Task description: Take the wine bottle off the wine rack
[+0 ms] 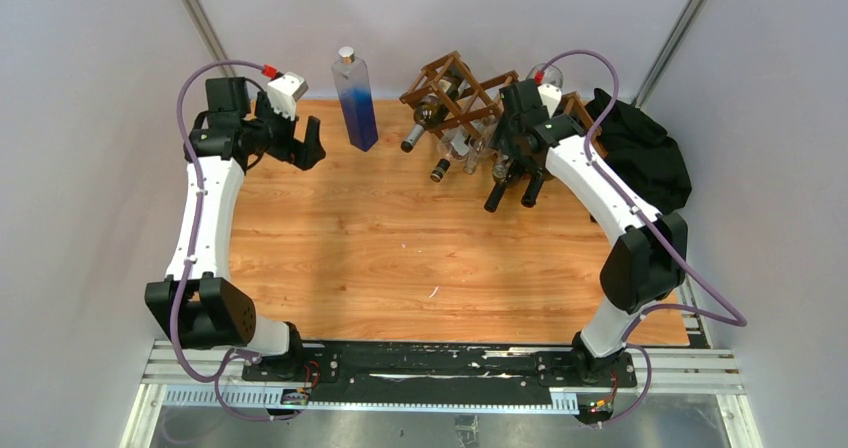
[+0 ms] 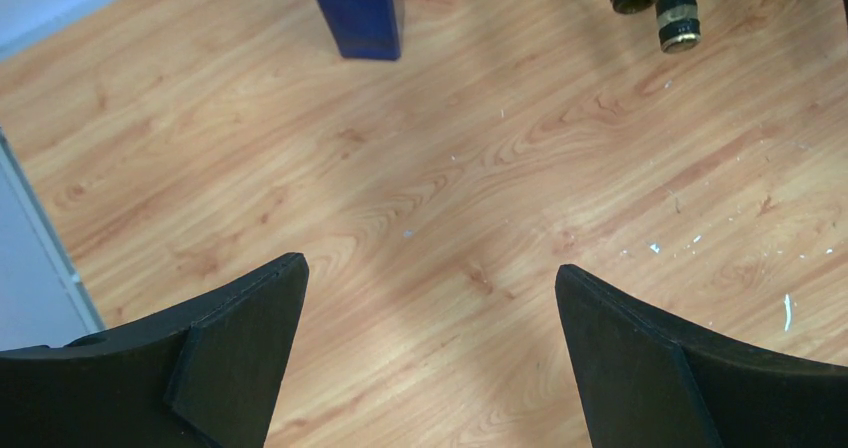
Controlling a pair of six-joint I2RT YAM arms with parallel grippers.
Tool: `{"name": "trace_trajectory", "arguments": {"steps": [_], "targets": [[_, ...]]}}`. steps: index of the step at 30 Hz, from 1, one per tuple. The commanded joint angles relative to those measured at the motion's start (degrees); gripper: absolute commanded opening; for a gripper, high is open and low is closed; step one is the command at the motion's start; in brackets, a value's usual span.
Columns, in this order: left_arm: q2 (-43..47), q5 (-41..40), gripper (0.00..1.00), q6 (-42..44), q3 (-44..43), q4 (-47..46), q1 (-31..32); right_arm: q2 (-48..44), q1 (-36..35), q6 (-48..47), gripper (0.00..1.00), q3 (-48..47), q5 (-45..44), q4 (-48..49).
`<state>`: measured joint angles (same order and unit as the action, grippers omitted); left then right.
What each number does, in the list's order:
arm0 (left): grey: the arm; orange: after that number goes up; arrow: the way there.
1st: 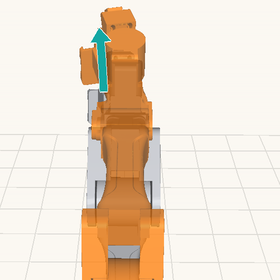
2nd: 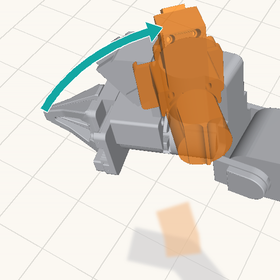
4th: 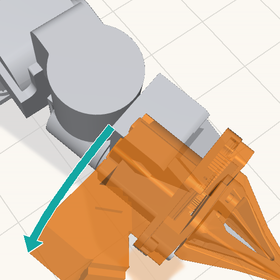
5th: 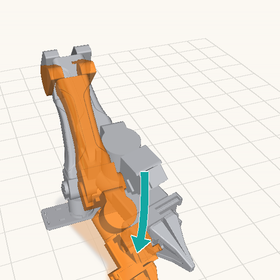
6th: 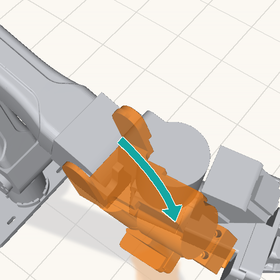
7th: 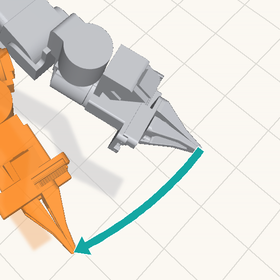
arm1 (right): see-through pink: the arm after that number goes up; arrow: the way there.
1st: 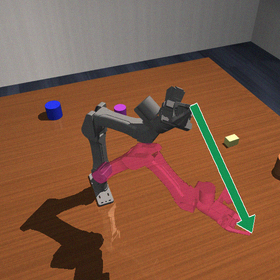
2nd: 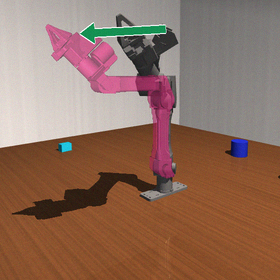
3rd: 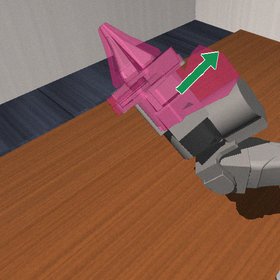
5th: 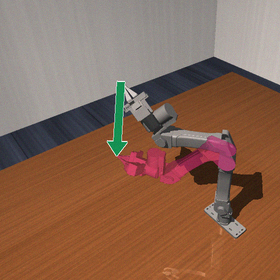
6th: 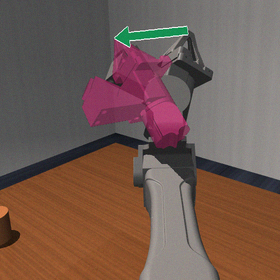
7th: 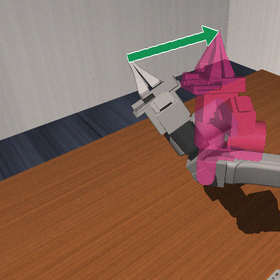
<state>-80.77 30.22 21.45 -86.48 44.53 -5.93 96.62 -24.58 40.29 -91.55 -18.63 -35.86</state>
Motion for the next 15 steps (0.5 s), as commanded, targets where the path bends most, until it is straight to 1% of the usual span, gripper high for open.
{"name": "trace_trajectory", "arguments": {"steps": [1,4,9,10,15], "targets": [[0.03,-0.92,1.0,-0.37,2.84,1.7,-0.3,0.51,0.8,2.85,0.51,-0.42,-0.46,2.1],[0.38,-1.32,1.0,-0.48,4.41,1.7,-0.25,-0.02,1.1,2.74,0.36,-0.18,-0.24,2.24],[1.05,-1.85,1.0,-0.53,6.16,1.52,-0.28,-2.58,1.55,1.92,0.04,0.5,0.7,2.65],[1.2,-1.46,1.0,-0.42,6.38,1.52,-0.29,-3.41,1.58,1.8,0.0,0.89,0.76,2.83],[2.09,1.23,1.0,0.16,6.84,1.36,-0.31,-8.95,1.56,0.79,0.0,2.64,1.38,4.75]]}}
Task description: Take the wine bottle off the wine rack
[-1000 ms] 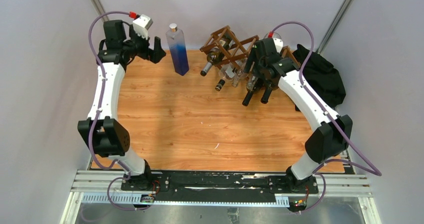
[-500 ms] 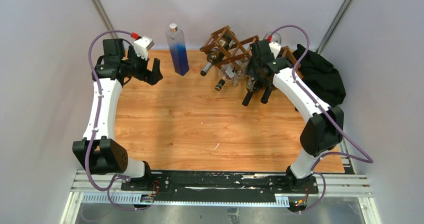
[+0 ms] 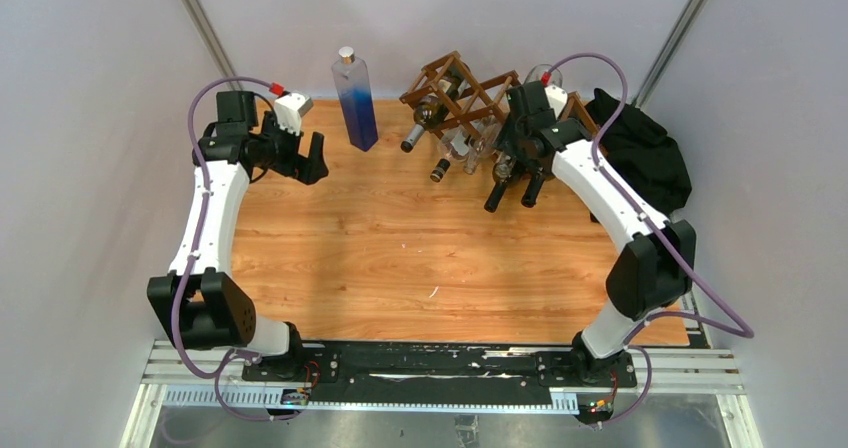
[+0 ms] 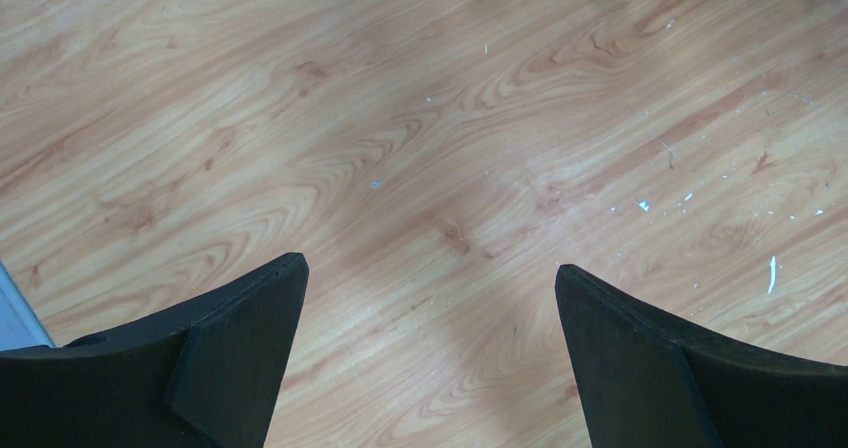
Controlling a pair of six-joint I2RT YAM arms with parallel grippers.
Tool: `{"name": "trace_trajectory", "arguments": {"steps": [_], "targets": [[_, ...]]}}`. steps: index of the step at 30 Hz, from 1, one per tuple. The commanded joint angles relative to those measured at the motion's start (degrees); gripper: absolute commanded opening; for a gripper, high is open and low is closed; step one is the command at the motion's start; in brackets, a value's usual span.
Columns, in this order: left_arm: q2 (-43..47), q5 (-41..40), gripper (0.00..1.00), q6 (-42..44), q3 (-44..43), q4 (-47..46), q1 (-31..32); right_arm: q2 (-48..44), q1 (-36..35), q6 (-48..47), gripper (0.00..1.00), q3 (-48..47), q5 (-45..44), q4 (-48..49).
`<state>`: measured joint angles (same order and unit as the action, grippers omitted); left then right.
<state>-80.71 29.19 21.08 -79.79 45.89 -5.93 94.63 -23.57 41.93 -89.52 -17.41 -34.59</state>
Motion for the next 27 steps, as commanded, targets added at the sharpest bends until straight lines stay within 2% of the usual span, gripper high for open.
{"name": "trace_trajectory", "arguments": {"steps": [1,11,16,23,27], "targets": [[2.28,3.12,1.0,0.73,0.23,-0.05,-0.31,-8.12,0.61,-1.23,0.0,1.02,0.43,4.15],[3.5,7.02,1.0,2.43,-0.63,-0.92,-0.3,-17.99,0.97,-4.77,0.0,3.69,5.83,8.6],[5.67,8.86,1.0,3.11,1.51,-5.5,-0.26,-21.26,1.34,-5.31,0.0,3.96,11.21,8.4],[12.35,18.45,1.0,14.13,6.12,-9.98,-0.31,-20.85,1.02,-9.87,0.0,-1.32,26.16,3.37],[14.06,21.52,1.0,18.71,6.18,-10.2,0.21,-20.36,-1.09,-11.87,0.0,-2.46,31.21,0.93]]}}
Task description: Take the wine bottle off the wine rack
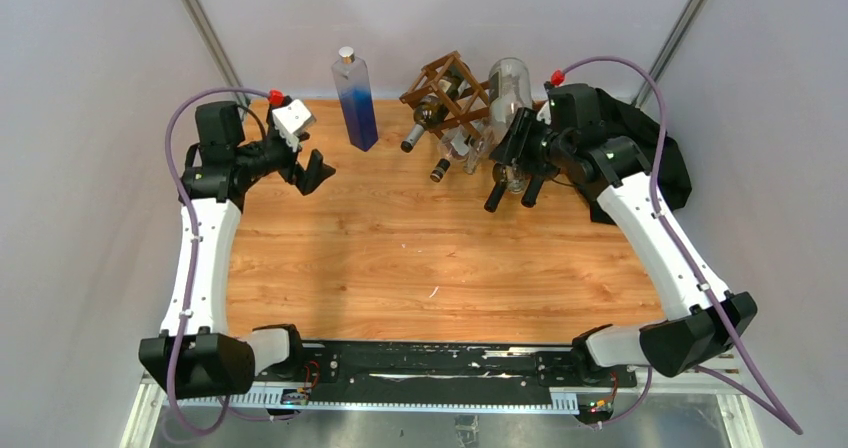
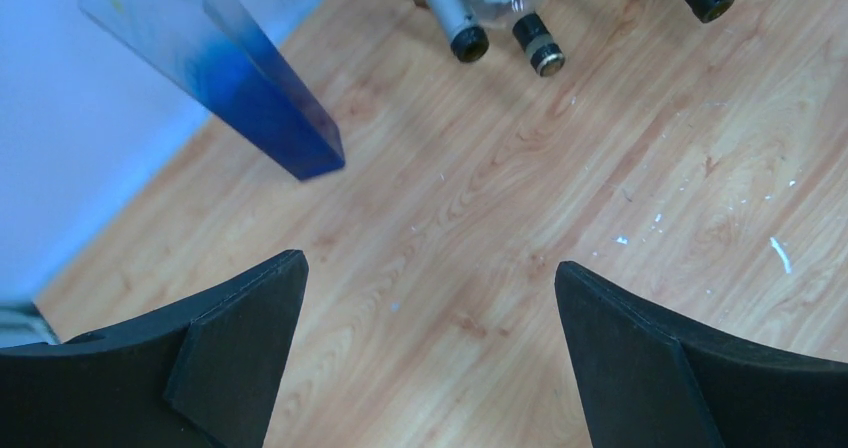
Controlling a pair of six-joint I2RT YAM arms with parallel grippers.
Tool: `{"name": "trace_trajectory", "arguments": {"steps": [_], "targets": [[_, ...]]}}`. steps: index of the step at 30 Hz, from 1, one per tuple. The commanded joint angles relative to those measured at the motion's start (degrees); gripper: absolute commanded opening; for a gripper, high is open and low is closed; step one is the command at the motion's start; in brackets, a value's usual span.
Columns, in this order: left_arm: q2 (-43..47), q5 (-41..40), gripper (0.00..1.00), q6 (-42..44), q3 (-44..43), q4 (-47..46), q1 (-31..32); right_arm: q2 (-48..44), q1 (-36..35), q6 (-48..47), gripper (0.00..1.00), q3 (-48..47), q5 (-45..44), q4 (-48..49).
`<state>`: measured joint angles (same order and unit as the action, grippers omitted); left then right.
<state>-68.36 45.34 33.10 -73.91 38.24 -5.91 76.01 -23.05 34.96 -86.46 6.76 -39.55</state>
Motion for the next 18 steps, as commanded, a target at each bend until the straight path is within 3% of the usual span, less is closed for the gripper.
{"name": "trace_trajectory", "arguments": {"steps": [1,14,18], "targets": [[2.14,5.22,1.0,7.99,0.33,-2.56,0.6,-1.55,-2.51,-5.23,0.0,-5.76,7.43,5.28],[10.2,-5.16,1.0,28.17,7.94,-3.71,16.96,3.35,-16.22,-7.98,0.0,-6.94,13.82,3.36],[15.7,-8.27,1.0,39.52,13.86,-3.72,21.49,5.23,-18.49,-8.65,0.0,-6.76,17.88,2.69]]}}
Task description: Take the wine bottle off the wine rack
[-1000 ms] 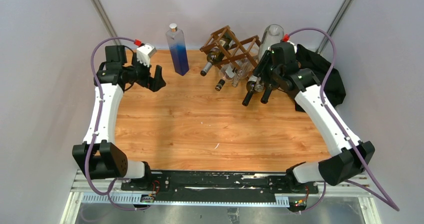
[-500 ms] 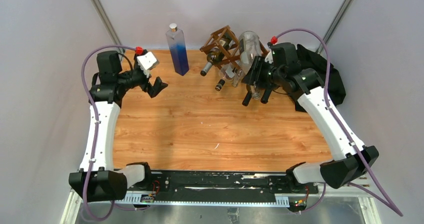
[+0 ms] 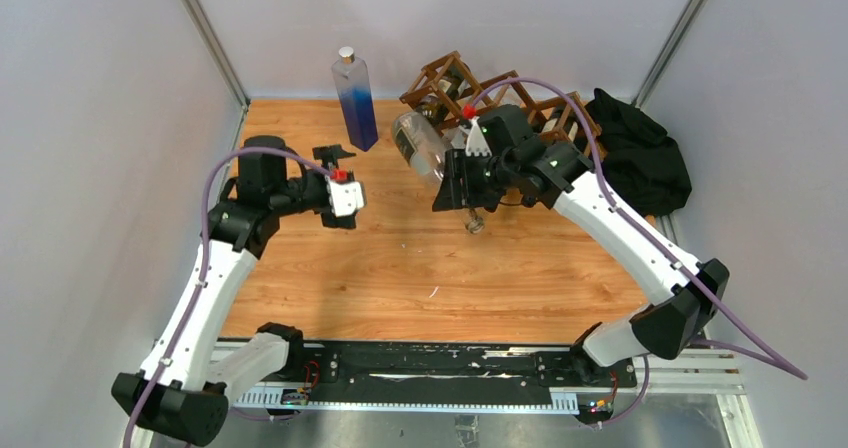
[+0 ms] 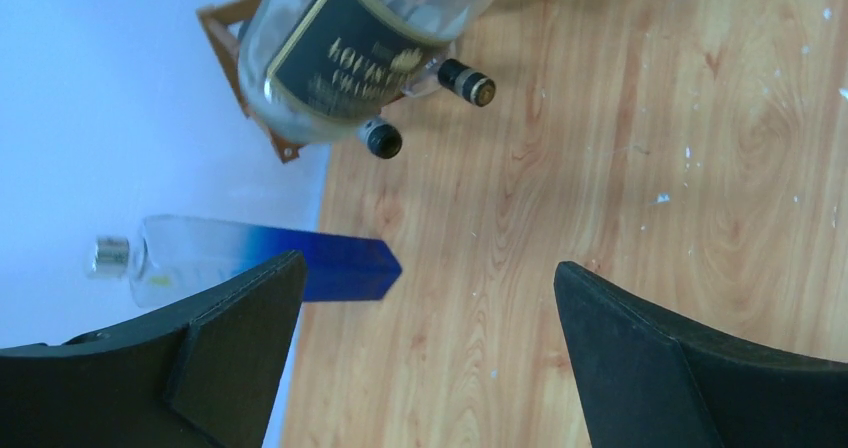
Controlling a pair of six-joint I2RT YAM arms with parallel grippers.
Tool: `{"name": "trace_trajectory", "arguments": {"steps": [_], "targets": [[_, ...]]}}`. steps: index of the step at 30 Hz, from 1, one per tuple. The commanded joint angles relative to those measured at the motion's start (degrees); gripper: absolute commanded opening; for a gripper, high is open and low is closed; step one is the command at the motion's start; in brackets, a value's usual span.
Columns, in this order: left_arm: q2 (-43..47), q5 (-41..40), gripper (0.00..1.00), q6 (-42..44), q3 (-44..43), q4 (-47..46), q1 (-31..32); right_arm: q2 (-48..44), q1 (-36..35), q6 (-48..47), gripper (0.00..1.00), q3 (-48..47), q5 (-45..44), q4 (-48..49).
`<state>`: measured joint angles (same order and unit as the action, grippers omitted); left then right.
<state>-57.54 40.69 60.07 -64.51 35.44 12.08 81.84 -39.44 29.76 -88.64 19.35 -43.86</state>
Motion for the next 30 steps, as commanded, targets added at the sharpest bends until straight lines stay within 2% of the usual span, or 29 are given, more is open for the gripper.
{"name": "trace_trajectory", "arguments": {"steps": [1,4,6,12,22,30], "targets": [[6.19,-3.91,1.0,15.13,5.89,-0.94,4.42,-0.16,-2.46,-3.6,0.0,-4.53,6.13,6.96],[9.54,-4.99,1.0,23.38,10.25,-0.95,7.45,1.75,-4.03,-4.43,0.0,-5.07,9.62,6.33],[10.96,-5.66,1.0,25.67,12.97,-2.54,8.86,3.25,-4.98,-4.97,0.0,-6.19,11.29,4.93],[14.71,-7.6,1.0,22.59,20.28,-12.94,11.65,6.66,-8.79,-6.56,0.0,-9.18,13.97,-1.02],[12.97,-6.13,1.0,23.77,20.93,-5.87,15.15,6.4,-15.59,-4.7,0.0,-4.57,15.58,-3.0],[13.14,-8.73,1.0,24.8,22.74,-2.62,18.75,11.41,-19.05,-6.95,0.0,-11.86,14.58,-6.02]]}}
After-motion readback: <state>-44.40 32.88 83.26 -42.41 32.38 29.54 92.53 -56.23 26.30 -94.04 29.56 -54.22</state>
